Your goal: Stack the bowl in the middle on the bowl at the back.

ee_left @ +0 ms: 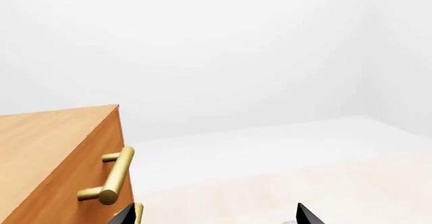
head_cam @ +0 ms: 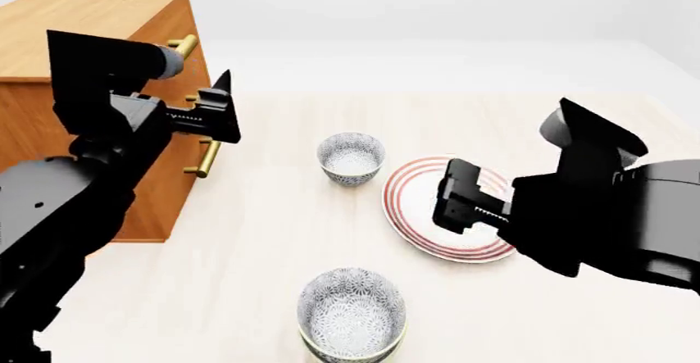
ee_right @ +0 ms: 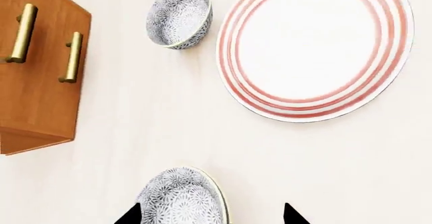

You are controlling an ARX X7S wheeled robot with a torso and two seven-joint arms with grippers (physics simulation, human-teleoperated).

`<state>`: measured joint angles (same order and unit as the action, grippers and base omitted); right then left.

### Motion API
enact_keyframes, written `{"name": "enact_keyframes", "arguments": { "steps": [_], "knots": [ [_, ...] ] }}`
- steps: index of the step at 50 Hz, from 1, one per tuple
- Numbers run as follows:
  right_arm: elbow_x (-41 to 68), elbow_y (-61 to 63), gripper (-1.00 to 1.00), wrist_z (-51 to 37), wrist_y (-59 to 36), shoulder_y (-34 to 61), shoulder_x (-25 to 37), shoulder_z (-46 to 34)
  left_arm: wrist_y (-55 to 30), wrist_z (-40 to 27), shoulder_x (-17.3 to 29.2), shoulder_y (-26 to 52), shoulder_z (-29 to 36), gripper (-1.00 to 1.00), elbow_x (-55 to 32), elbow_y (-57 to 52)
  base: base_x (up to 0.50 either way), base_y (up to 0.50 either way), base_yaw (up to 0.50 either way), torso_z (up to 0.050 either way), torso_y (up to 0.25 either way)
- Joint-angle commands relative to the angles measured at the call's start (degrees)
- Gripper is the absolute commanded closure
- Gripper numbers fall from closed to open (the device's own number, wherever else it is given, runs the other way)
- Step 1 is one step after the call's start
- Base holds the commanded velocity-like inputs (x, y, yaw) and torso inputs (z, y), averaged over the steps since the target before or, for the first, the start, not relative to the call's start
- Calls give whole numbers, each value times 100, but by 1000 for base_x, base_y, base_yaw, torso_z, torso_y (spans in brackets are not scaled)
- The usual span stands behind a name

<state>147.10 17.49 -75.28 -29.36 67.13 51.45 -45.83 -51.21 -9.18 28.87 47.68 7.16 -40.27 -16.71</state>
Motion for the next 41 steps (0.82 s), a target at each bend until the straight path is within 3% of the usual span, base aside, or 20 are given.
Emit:
{"name": "enact_keyframes", "arguments": {
  "steps": [1,11,21,31,41],
  "knots": [
    [-565,520,-100,-104,-615,661,737,312,-1262,-424,438,30,-708,-100,-1176,-1255,0,0,0,0,0],
    [-716,1131,-100,-204,-1445,1303,1502,620,-2523,-1115,732,497,-1600,-100,-2596,-1595,0,0,0,0,0],
    [-720,1060,-100,-397,-2024,2005,1668,758,-2943,-1640,785,1235,-1886,-100,-3208,-1362,0,0,0,0,0],
    [-130,970,-100,-869,-2311,2753,1872,797,-3559,-2975,992,1762,-2299,-100,-4613,-1056,0,0,0,0,0],
    [335,1235,-100,-1265,-2242,3270,2179,821,-3373,-4416,1400,2296,-1934,-100,-6172,-603,0,0,0,0,0]
  ]
}}
